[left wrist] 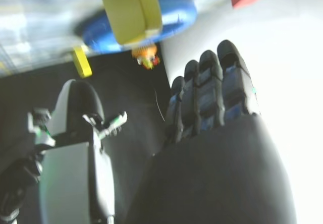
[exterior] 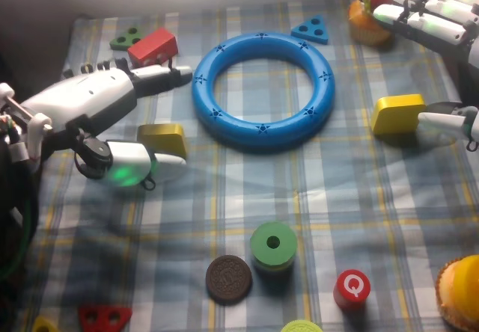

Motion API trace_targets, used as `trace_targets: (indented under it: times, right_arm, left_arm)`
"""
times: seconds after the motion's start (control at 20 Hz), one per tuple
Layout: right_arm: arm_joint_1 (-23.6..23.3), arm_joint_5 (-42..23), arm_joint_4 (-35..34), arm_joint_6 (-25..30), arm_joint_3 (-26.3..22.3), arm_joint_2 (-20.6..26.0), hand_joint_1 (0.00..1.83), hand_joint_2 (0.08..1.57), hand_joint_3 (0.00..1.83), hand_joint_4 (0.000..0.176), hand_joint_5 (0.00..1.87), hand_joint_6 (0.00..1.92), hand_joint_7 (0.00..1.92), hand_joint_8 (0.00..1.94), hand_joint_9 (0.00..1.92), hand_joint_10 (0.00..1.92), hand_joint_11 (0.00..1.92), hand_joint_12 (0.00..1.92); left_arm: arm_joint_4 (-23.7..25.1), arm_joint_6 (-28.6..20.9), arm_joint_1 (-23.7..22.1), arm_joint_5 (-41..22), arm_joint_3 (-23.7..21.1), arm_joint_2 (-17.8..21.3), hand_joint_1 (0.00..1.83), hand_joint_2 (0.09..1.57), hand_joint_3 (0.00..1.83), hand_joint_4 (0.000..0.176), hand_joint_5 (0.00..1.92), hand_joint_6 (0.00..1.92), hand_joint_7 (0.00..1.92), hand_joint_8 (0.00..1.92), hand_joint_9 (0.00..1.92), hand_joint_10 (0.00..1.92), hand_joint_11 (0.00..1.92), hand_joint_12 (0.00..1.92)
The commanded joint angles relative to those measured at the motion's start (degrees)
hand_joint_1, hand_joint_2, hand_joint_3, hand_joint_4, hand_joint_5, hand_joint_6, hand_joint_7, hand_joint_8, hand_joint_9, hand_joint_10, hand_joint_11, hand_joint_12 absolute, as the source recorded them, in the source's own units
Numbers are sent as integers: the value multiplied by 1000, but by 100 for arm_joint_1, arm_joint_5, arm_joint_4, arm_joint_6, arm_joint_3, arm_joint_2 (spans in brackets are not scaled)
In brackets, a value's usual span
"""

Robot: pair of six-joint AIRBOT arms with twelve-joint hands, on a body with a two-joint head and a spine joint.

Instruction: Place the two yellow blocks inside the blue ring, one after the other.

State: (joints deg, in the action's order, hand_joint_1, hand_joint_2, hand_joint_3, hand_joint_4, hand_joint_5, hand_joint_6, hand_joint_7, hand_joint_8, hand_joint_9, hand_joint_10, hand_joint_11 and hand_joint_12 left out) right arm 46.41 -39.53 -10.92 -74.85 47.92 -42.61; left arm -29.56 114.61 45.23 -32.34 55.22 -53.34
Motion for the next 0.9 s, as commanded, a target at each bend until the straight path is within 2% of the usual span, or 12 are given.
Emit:
trace_targets:
  times: [0.0,0.1,0.15,0.2,0.25,0.35,0.45,0.5,0.6,0.65,0.7,0.85]
  right_arm:
    - [-24,-700,21,8,-12,3,496,1273,0,0,0,0,0,0,0,0,0,341]
    - [-18,-701,21,10,-13,3,490,1275,0,0,0,0,0,0,0,0,0,337]
    - [-18,-701,21,10,-13,3,481,1273,0,0,0,0,0,0,0,0,0,480]
    - [-18,-701,20,12,-13,3,487,1272,0,0,0,0,0,0,0,0,0,552]
    - [-15,-701,20,15,-13,3,502,1263,0,0,0,0,0,0,0,0,0,565]
    - [-5,-713,6,16,-13,2,492,1264,0,0,0,0,0,0,0,0,0,383]
    - [17,-733,-16,21,-13,2,465,1277,1,0,0,0,0,0,0,0,0,277]
    - [25,-738,-20,27,-13,3,460,1277,0,0,0,0,0,0,0,0,0,237]
    - [35,-751,-22,40,-13,3,450,1279,1,0,0,0,0,0,0,0,0,232]
    - [35,-759,-22,41,-13,3,471,1273,0,0,0,0,0,0,0,0,0,317]
    - [35,-765,-22,42,-14,3,469,1272,0,0,0,0,0,0,0,0,0,378]
    - [35,-784,-22,42,-13,3,463,1272,1,0,0,0,0,0,0,0,0,300]
  left_arm:
    - [-46,115,-75,-528,68,-34,926,1074,0,29,269,14,323,13,255,26,0,640]
    - [-264,333,-78,-426,163,-123,934,1087,1,12,327,12,383,11,302,27,0,657]
    - [-294,354,-77,-414,178,-134,999,1114,1,0,521,48,600,58,499,106,0,1239]
    - [-339,384,-78,-388,202,-152,983,1136,5,0,627,67,748,104,645,190,0,1555]
    - [-403,426,-82,-350,253,-186,1165,1178,0,0,760,868,872,1069,670,932,115,1848]
    - [-545,558,-123,-248,348,-260,1210,1166,0,0,890,965,897,1304,699,1231,193,1903]
    - [-567,580,-173,-277,372,-283,1169,1203,5,1,817,1163,818,1345,600,1123,69,1867]
    - [-531,581,-204,-346,345,-274,1174,1193,2,11,835,1153,835,1300,616,1053,78,1781]
    - [-399,563,-314,-610,233,-204,1196,1187,0,0,863,1035,843,1364,613,1094,93,1746]
    - [-240,489,-410,-739,167,-164,1232,1173,0,0,898,907,866,1405,646,1246,163,1738]
    - [-83,359,-503,-817,150,-158,1223,1203,3,0,865,911,797,1549,614,1601,210,1884]
    - [182,257,-955,-755,309,-368,1207,1239,1,0,804,1005,733,1661,529,1881,216,1921]
